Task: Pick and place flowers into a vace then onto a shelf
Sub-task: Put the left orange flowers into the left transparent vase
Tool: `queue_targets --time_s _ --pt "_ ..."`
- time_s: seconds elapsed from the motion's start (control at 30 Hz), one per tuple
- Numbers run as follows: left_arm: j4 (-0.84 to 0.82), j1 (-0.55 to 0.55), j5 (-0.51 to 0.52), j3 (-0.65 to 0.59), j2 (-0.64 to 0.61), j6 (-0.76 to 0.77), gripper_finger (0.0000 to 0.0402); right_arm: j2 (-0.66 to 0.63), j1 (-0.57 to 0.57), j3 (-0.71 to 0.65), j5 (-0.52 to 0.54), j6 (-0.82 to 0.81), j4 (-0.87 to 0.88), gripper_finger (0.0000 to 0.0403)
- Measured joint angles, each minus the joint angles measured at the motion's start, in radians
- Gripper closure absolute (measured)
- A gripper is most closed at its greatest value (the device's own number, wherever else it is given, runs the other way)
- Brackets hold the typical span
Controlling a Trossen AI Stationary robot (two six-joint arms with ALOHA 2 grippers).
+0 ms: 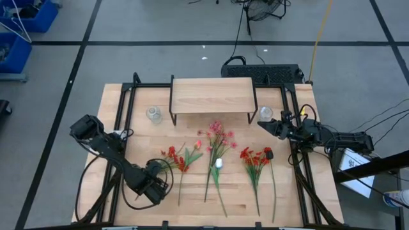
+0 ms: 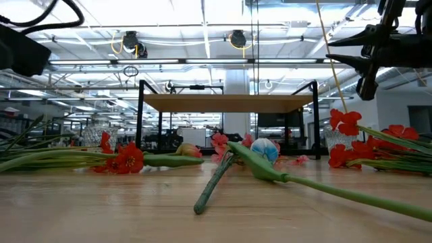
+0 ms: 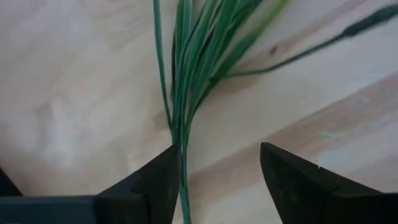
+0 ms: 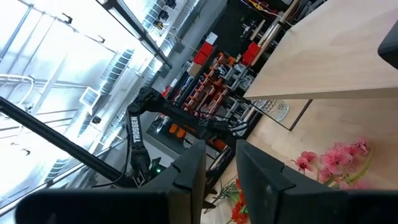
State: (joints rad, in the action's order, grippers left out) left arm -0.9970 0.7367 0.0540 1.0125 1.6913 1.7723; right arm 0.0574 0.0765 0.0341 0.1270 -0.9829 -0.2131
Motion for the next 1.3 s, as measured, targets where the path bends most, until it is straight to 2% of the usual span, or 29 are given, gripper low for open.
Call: queue_targets --time_s 0.2,0.37,0.43,0.6,0.77,0.93,1.2,1.3 --pt "-0.020 -0.007 0.018 -0.004 0.000 -0.050 0.0184 0.000 0.000 -0.001 0.001 0.000 0.000 0.0321" --pt "-0.047 -0.007 0.005 -0.043 -0.001 -0.003 0.0182 0.000 0.000 -0.001 0.001 -0.004 0.000 0.0321" --pt "-0.019 -0.007 -0.019 -0.071 -0.001 0.049 0.0183 0.000 0.000 -0.002 0.002 -0.004 0.000 0.0321" --pt "0.112 -0.009 -0.025 -0.129 -0.008 0.046 0.0182 0.000 0.000 -0.002 0.002 -0.005 0.000 0.0321" --pt "0.129 -0.011 -0.028 -0.148 -0.008 0.051 0.0196 0.000 0.000 -0.002 0.004 -0.005 0.000 0.0321" --pt "0.169 -0.017 -0.010 -0.151 -0.009 -0.002 0.0248 0.000 0.000 -0.002 0.023 -0.005 0.002 0.0321" --pt "0.196 -0.039 -0.002 -0.151 -0.006 0.045 0.0377 0.000 0.000 -0.002 0.039 -0.003 0.002 0.0321" --pt "0.198 -0.043 0.000 -0.151 -0.008 0.077 0.0384 0.000 0.000 -0.002 0.038 -0.001 0.010 0.0321"
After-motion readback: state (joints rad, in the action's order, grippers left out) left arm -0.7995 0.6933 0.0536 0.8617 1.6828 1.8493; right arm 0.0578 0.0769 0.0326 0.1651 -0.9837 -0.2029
